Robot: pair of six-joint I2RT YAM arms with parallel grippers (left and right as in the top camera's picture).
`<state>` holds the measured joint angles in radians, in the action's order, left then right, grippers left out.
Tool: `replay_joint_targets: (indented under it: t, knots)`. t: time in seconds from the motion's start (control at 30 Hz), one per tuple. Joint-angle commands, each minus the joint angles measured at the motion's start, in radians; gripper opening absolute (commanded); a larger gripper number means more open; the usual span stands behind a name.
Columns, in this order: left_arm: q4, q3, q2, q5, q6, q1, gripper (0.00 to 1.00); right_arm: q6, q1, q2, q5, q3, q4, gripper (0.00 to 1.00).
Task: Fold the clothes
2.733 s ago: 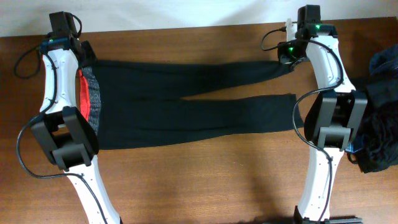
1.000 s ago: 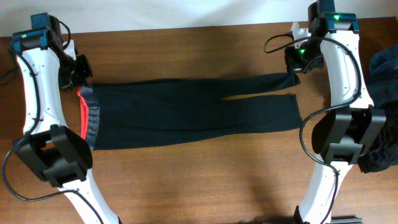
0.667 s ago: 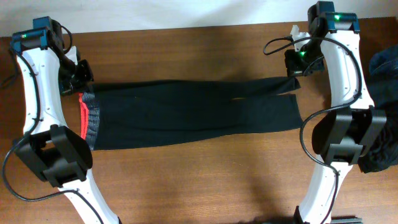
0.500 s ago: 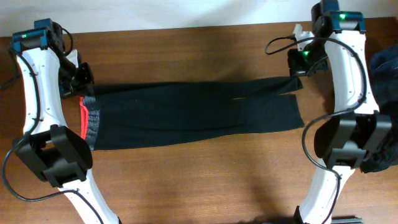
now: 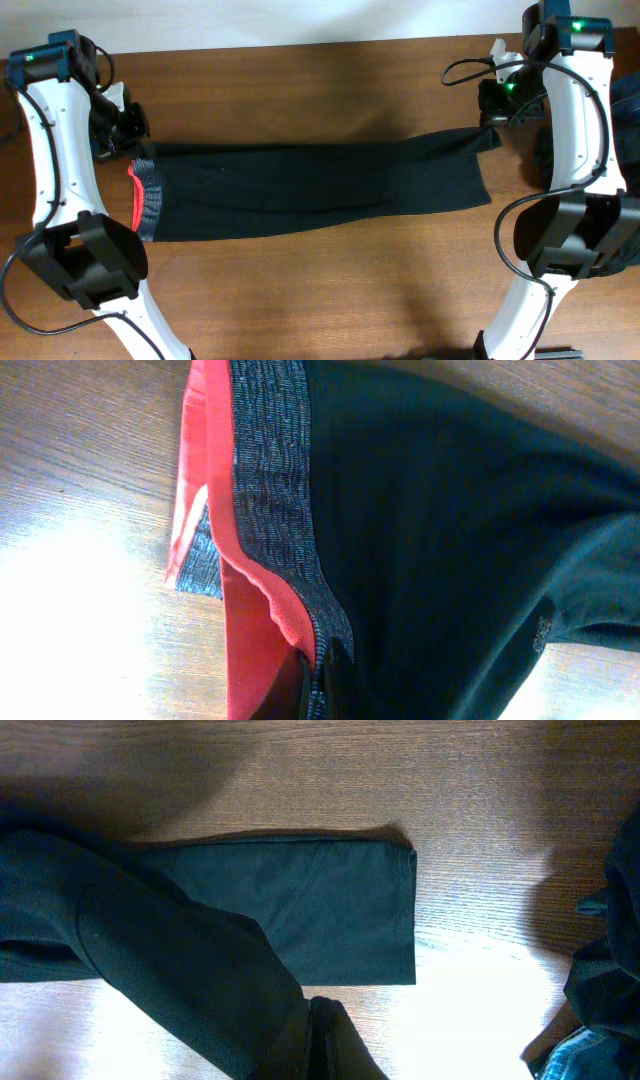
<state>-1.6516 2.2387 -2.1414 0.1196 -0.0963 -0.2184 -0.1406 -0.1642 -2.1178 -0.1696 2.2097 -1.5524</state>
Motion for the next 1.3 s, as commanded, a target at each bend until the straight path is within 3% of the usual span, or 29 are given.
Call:
replay_joint_targets:
  t: [0.0, 0.8, 1.03, 1.27]
  knots:
    - [0.001, -0.017, 0.031, 0.014, 0.023, 0.001, 0.01, 0.002, -0.001, 0.03, -0.002, 0.015, -0.003, 0.04]
    - [0.178, -0.411, 0.031, -0.057, 0.023, 0.0, 0.0, 0.019, -0.001, 0.03, 0.02, -0.28, 0.09, 0.04]
    - [0.185, -0.426, 0.031, -0.143, 0.01, -0.014, 0.0, 0.053, -0.003, 0.03, 0.08, -0.362, 0.119, 0.04]
    - [0.201, -0.426, 0.032, -0.098, 0.008, -0.101, 0.0, 0.071, -0.047, 0.042, 0.078, -0.358, 0.13, 0.04]
